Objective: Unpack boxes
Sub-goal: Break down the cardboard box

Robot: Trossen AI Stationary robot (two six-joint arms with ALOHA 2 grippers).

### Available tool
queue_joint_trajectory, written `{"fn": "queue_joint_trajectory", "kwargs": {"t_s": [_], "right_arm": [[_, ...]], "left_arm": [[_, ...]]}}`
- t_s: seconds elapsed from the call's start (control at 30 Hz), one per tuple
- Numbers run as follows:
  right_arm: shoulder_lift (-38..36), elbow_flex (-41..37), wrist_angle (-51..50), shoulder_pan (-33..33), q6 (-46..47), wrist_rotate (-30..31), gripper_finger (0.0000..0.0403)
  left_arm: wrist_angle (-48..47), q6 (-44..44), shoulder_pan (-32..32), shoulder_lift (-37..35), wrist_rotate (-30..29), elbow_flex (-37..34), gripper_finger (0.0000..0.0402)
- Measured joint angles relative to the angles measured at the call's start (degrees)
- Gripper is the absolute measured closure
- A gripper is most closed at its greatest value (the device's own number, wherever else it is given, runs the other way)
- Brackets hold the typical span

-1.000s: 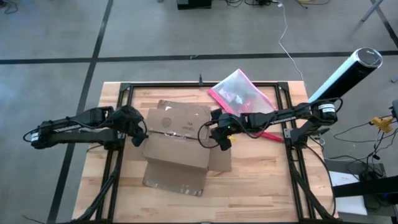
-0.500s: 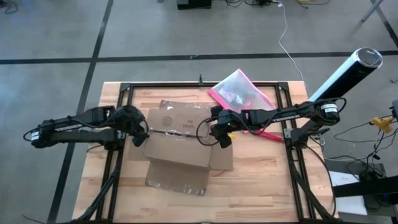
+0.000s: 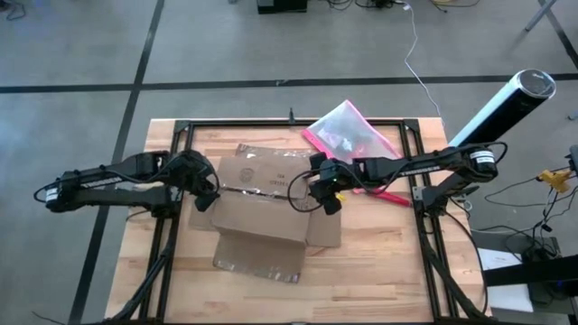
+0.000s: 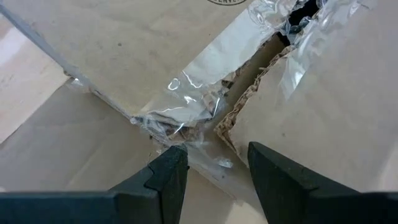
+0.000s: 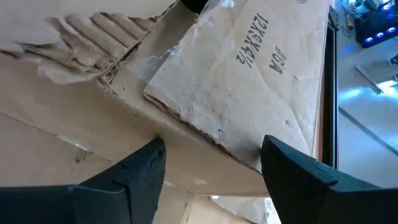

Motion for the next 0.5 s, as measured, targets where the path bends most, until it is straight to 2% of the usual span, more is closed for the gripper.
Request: {"fn": "queue_joint_trajectory", "kwargs": {"t_s": [0.27,0.5], "right_arm": [[-1.0,1.7,-3.0,0.1,0.9,0.0,0.0158],[-2.1,1.9,-3.5,0.2,2.2,-0.4,0.0167]], "left_arm": [[0.1,0.3,0.0,0.5,0.0,1.7,0.0244],[0.8,1.9,0.0,0.6,-1.2,2.5,0.0244]]}}
